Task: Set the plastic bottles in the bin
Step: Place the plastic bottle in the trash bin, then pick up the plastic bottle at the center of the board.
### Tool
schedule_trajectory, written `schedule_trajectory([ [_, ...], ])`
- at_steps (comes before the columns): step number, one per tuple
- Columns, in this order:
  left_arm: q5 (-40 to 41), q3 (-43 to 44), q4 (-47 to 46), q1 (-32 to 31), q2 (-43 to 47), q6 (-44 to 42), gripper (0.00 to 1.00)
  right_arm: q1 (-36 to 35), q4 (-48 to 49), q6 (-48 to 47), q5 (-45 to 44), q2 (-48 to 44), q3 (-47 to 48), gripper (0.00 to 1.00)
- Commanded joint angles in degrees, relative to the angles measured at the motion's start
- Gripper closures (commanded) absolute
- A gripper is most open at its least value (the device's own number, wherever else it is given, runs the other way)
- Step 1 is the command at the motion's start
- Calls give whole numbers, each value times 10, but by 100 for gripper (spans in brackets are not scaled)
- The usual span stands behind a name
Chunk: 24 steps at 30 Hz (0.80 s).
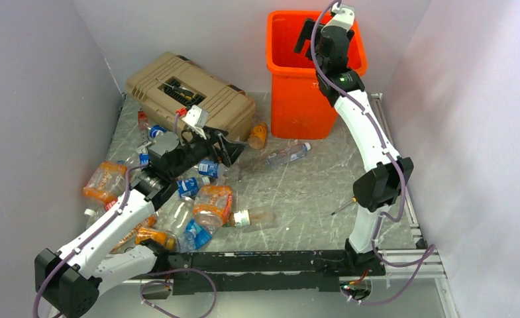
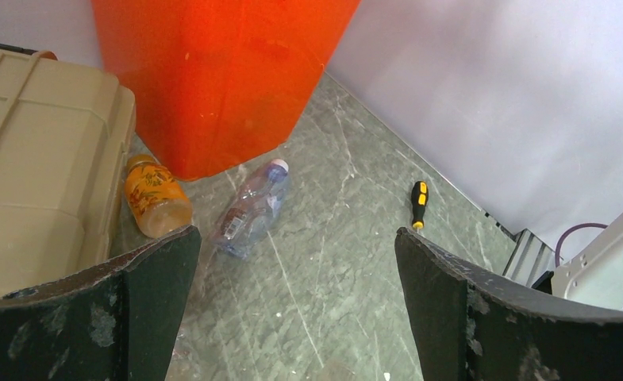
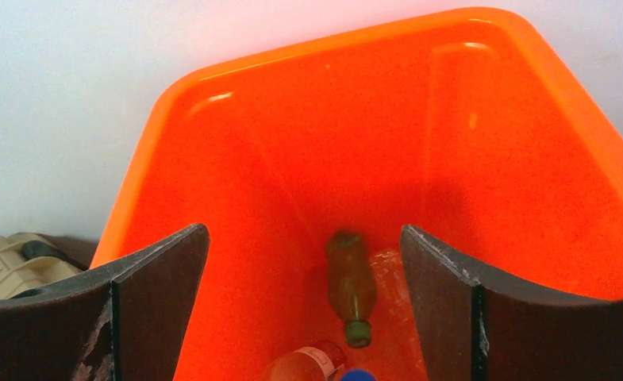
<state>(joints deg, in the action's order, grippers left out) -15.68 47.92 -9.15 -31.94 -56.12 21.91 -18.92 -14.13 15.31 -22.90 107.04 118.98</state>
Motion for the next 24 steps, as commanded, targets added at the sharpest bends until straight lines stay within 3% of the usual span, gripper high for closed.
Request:
schedule_trajectory([
  [1, 2, 28, -7, -1, -6, -2, 2, -1, 4, 10, 24, -27, 39, 5],
  [8, 16, 35, 6, -2, -22, -4, 2, -30, 29, 21, 49, -125, -2, 7],
  [10, 22, 39, 17, -2, -28, -7, 2, -51, 62, 22, 46, -188, -83, 8],
  [16, 79, 75, 86, -11, -54, -29, 4, -109, 220, 56, 71, -419, -442, 9],
  [18, 125, 85, 116, -33, -62, -31, 4, -124, 228, 60, 93, -473, -545, 10],
  [24, 230, 125, 238, -99, -87, 4, 7, -148, 181, 90, 159, -594, -711, 12],
])
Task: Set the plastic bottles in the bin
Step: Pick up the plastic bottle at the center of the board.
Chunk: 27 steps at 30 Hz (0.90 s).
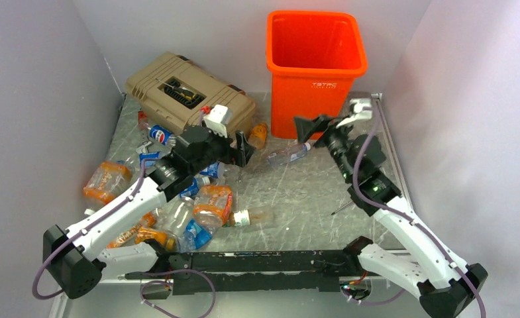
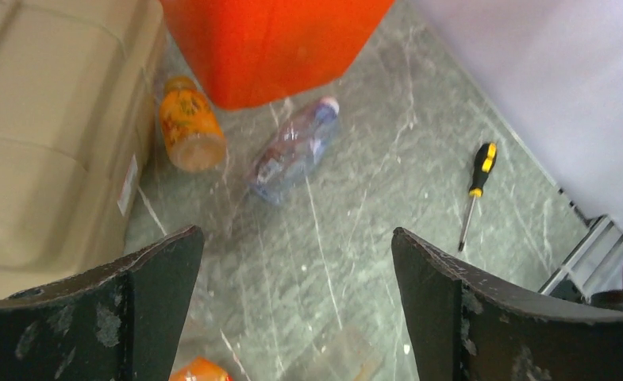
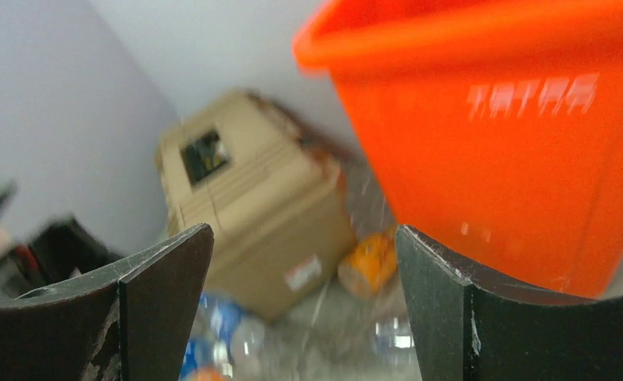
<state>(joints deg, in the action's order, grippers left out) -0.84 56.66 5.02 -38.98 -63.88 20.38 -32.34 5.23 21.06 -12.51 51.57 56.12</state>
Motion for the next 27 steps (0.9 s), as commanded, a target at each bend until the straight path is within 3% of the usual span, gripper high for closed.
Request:
schedule_trajectory([
  [1, 81, 39, 121, -30, -7, 33, 7, -14, -16, 47, 60, -60, -112, 12],
  [5, 86, 38, 240, -33, 16, 44, 7, -14, -41, 76, 65, -130, -204, 12],
  [7, 101, 48, 314, -34, 19, 40, 1, -14, -61, 83, 60, -161, -236, 12],
  [10, 139, 84, 442, -44, -8, 47, 1, -14, -83, 91, 55, -198, -275, 12],
  [13, 195, 119, 505, -90, -51, 52, 0, -14, -82, 100, 45, -224, -312, 12],
  [18, 260, 178, 513, -131, -160, 73, 1, -14, -55, 110, 50, -207, -336, 12],
  [21, 253, 172, 428, -137, -188, 102, 1, -14, -60, 110, 50, -209, -334, 13],
  [24, 217, 151, 273, -149, -213, 96, 1, -14, -92, 113, 26, -252, -336, 13],
  [27, 194, 205, 241, -160, -297, 43, 1, -14, -131, 113, -7, -337, -345, 13],
])
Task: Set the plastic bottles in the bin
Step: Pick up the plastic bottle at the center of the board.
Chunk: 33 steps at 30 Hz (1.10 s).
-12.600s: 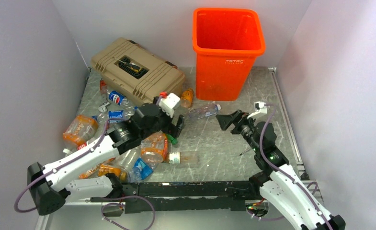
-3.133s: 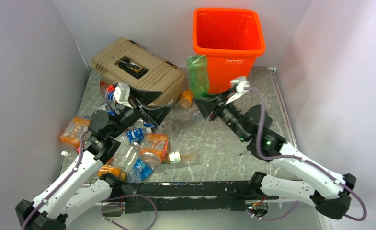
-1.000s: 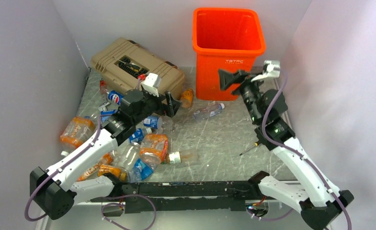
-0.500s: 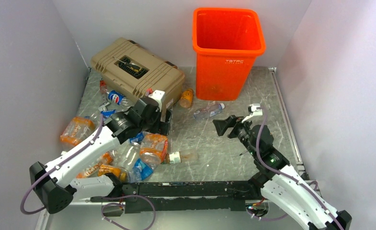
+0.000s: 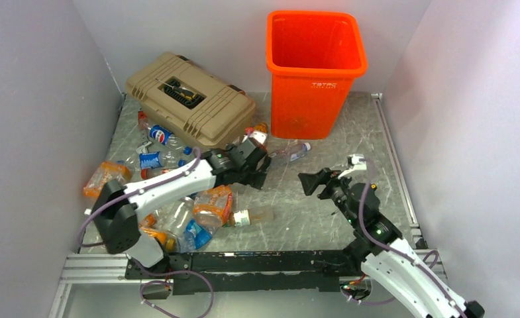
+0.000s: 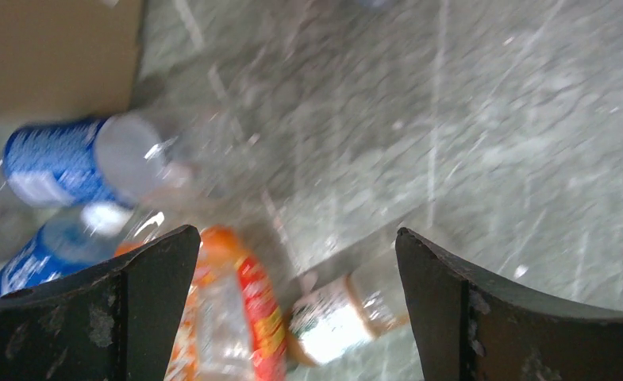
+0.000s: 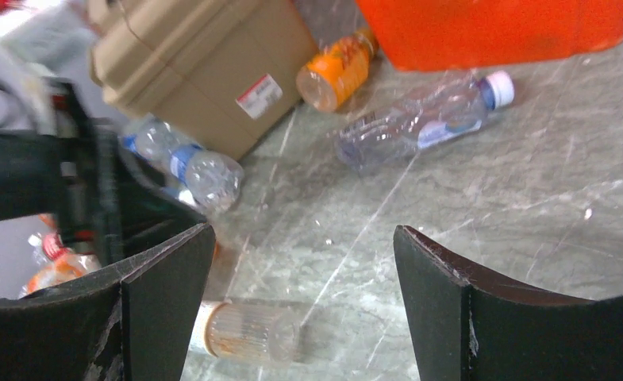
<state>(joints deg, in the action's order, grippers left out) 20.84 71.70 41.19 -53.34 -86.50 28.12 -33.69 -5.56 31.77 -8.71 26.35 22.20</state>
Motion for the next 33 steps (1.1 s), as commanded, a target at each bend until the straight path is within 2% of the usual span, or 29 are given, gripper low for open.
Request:
schedule_trajectory([
  [1, -36, 83, -117, -17, -100, -56, 1, 0, -36, 7, -55, -112, -7, 13],
  [5, -83, 177, -115, -19, -208, -202, 1, 0, -88, 8, -84, -195, 11, 13],
  [9, -118, 167, -176, -16, -243, -359, 1, 0, -121, 4, -88, -232, 33, 13],
  [14, -201, 180, -224, -2, -269, -461, 1, 0, -128, 3, -71, -240, 49, 14],
  [18, -222, 229, -221, 19, -313, -495, 1, 0, -135, -3, -66, -238, 63, 14],
  [25, -272, 301, -182, 68, -376, -492, 0, 0, -156, -15, -75, -250, 80, 14],
  [33, -300, 347, -156, 82, -431, -492, 2, 0, -156, -15, -78, -249, 75, 14],
])
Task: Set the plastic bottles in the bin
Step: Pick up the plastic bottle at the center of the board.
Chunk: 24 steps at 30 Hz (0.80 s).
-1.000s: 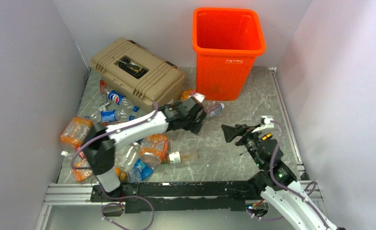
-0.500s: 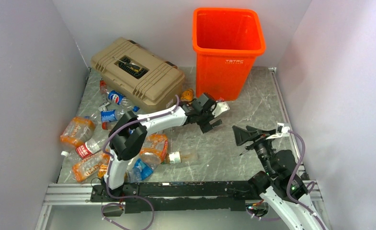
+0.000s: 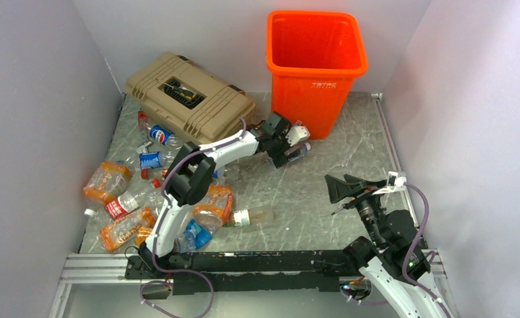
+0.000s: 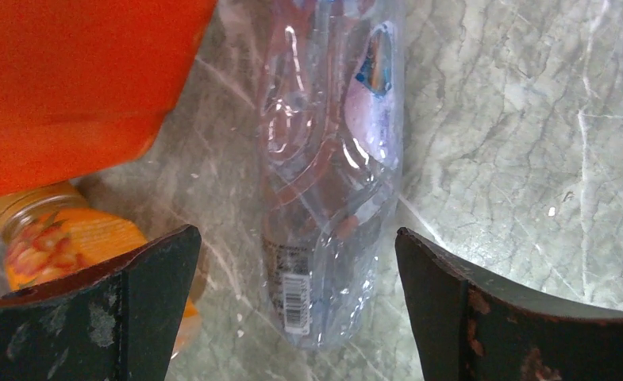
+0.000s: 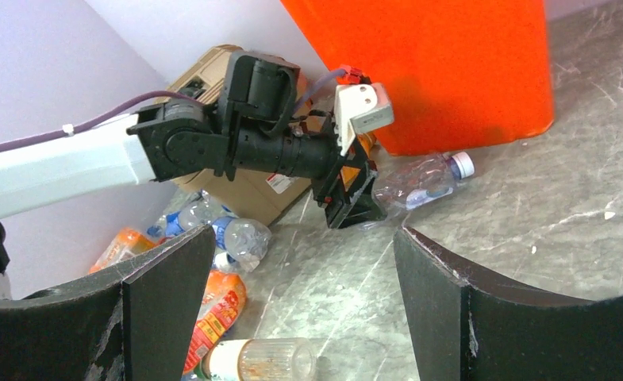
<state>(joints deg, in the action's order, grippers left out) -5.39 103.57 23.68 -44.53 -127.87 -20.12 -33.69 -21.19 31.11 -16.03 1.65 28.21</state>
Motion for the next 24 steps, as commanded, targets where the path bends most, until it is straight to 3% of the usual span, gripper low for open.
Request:
schedule_trajectory([
  [1, -43, 27, 20, -6, -21, -8, 2, 0, 0, -8, -5, -3, 15, 14],
  [11, -93, 5, 35, -6, -44, 32, 19, 0, 4, 2, -1, 4, 10, 14],
  [16, -90, -13, 27, -6, -31, 49, 36, 0, 6, 9, 2, 10, 16, 14],
  [18, -85, -22, 17, -6, -18, 54, 48, 0, 3, 12, 4, 14, 23, 14],
  [24, -77, -75, 11, -8, 75, 72, 62, 0, -8, 11, 6, 22, 48, 14],
])
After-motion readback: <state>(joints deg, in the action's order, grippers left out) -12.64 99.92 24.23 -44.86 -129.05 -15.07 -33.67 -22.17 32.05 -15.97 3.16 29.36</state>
